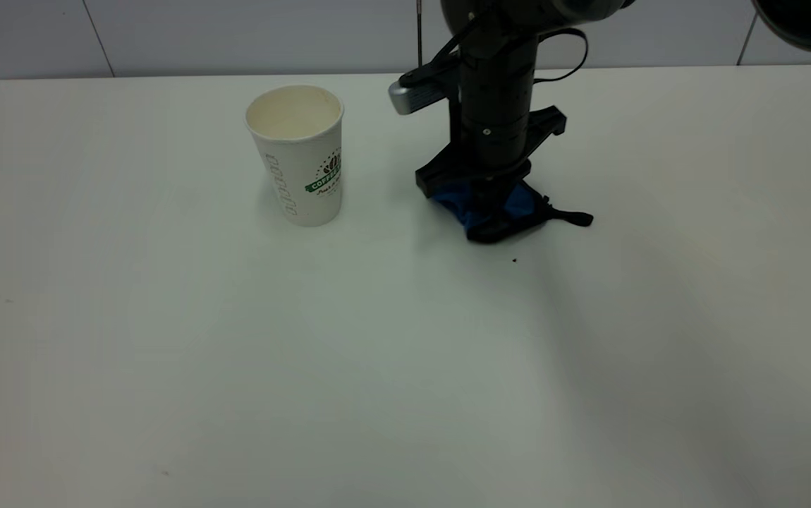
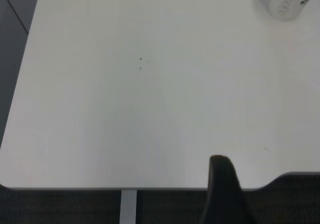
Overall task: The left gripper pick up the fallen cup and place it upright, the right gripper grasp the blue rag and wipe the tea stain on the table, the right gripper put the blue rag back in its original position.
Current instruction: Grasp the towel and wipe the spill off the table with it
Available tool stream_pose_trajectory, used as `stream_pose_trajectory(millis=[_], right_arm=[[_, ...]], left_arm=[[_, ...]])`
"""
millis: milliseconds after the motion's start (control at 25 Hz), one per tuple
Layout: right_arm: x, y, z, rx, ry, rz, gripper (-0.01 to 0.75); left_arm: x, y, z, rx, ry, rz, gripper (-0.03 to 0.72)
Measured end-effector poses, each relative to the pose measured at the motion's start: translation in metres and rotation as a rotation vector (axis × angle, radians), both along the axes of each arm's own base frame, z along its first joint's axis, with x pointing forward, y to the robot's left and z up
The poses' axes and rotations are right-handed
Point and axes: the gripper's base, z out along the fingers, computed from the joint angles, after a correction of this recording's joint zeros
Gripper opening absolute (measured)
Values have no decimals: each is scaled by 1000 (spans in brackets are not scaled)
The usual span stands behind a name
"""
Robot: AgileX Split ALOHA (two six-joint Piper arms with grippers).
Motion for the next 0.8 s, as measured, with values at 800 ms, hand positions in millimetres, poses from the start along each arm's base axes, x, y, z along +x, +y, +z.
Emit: stream_pose_trajectory(millis=[800], right_arm=[[6,-47,5,-55,164,-88,71]], left_arm=[[0,0,0,0,0,0,499]])
